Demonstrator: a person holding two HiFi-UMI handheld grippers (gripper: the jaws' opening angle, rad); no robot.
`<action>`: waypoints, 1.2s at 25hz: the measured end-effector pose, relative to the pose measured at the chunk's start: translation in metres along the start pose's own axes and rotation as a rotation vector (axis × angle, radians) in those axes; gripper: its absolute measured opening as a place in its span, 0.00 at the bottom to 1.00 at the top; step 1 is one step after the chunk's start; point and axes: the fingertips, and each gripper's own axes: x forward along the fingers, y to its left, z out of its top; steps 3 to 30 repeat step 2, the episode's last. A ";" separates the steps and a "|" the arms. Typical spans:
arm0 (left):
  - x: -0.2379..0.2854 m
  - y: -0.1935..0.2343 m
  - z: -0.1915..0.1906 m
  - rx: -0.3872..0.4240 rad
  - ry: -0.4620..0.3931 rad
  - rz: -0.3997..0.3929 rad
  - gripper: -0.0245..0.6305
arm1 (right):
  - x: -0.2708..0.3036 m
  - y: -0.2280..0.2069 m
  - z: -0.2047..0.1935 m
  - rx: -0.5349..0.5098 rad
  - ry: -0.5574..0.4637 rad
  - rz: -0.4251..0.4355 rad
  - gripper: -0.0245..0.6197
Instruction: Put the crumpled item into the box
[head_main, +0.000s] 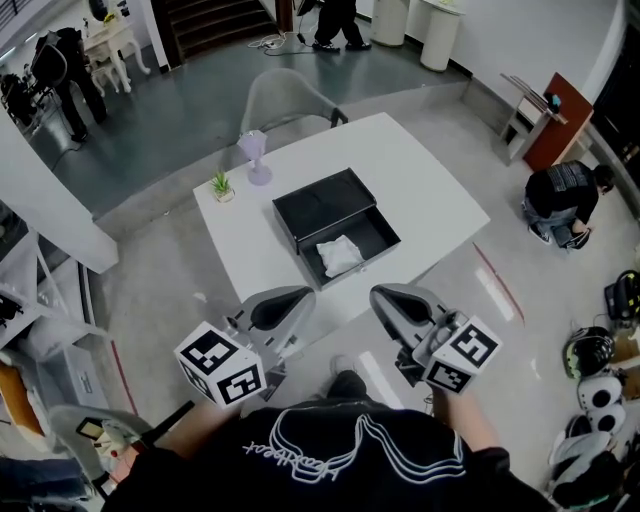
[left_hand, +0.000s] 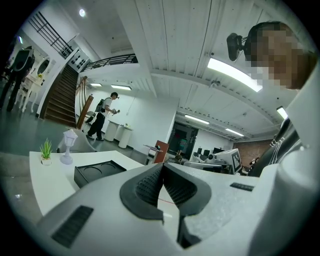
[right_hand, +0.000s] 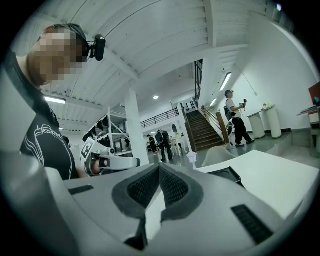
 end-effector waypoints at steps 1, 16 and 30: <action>0.002 0.002 0.000 -0.001 0.001 0.003 0.04 | 0.001 -0.003 0.000 -0.001 0.002 0.001 0.04; 0.005 0.003 0.000 -0.002 0.002 0.006 0.04 | 0.001 -0.005 -0.001 -0.002 0.003 0.002 0.04; 0.005 0.003 0.000 -0.002 0.002 0.006 0.04 | 0.001 -0.005 -0.001 -0.002 0.003 0.002 0.04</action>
